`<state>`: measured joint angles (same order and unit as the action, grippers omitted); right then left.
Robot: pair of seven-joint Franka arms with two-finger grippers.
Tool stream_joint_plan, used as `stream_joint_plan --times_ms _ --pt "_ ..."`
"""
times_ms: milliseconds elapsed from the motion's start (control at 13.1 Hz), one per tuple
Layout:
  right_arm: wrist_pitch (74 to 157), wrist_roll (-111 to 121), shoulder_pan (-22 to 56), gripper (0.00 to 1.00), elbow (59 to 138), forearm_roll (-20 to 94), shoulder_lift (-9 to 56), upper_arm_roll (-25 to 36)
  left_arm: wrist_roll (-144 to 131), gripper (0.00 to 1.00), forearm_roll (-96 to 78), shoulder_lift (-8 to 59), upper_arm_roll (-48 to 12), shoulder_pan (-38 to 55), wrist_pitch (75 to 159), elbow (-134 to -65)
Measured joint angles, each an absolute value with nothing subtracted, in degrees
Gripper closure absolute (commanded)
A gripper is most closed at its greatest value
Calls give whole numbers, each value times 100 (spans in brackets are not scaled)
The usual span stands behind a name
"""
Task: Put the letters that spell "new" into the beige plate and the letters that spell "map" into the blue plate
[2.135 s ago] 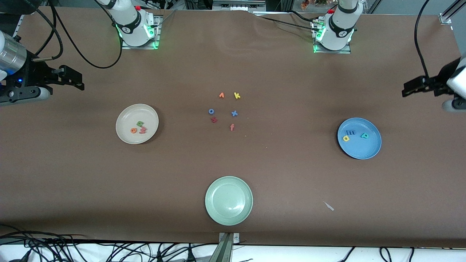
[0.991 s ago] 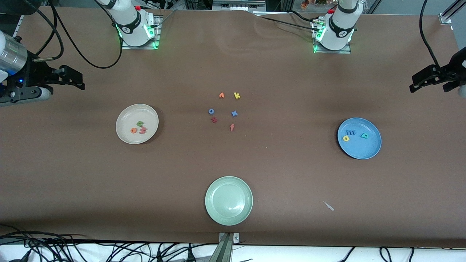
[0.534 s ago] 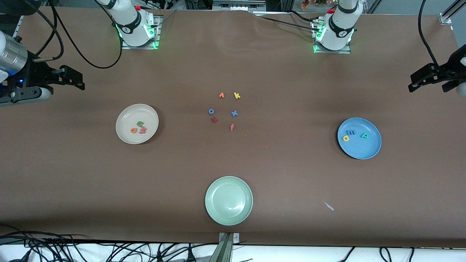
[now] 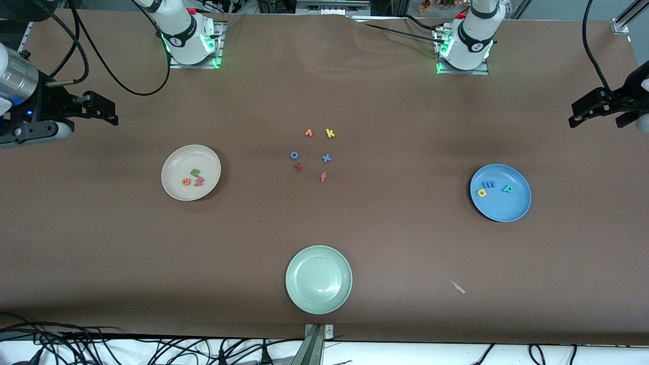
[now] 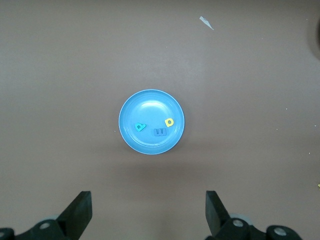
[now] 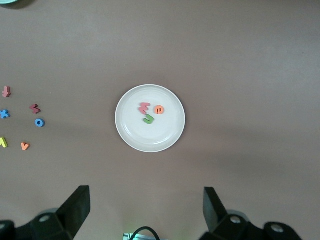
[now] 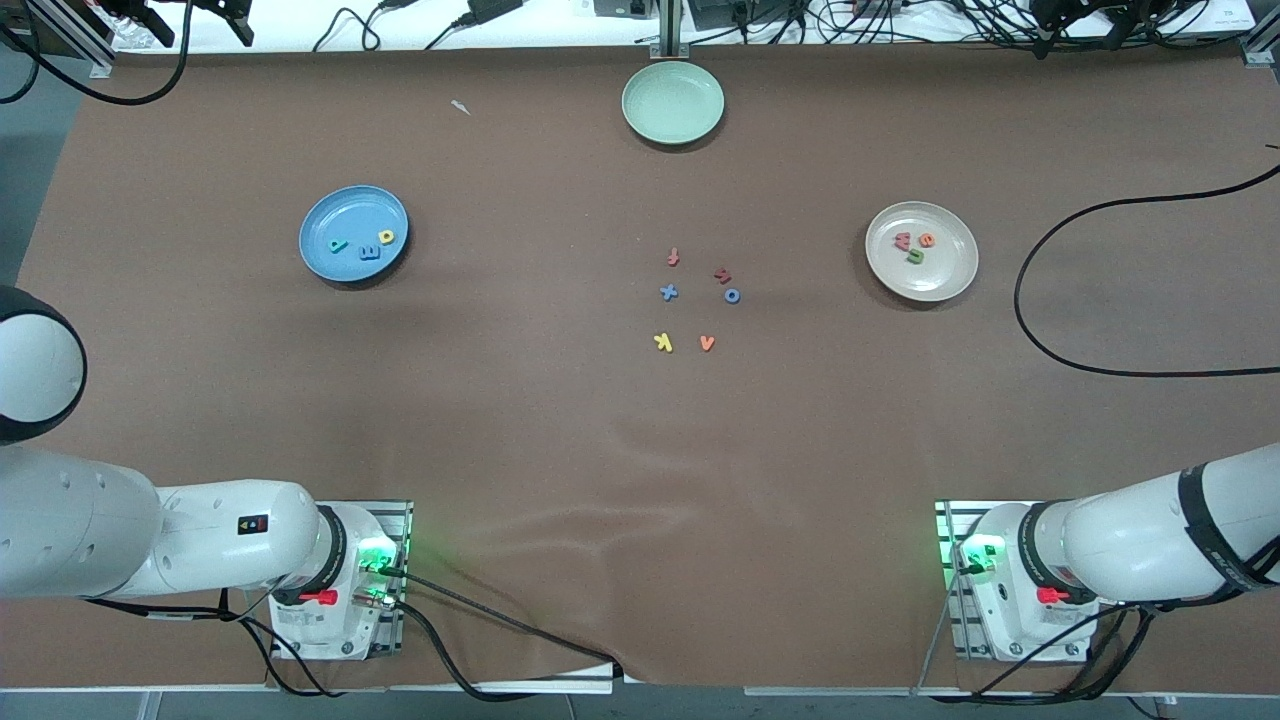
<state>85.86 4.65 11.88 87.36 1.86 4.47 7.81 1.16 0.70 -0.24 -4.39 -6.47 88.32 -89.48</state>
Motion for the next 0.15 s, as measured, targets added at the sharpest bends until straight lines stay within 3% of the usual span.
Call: stream_joint_plan --times_ms 153 --pt "8586 465 1188 0 8736 186 447 781 116 0 70 -26 -439 -647 8833 -8953"
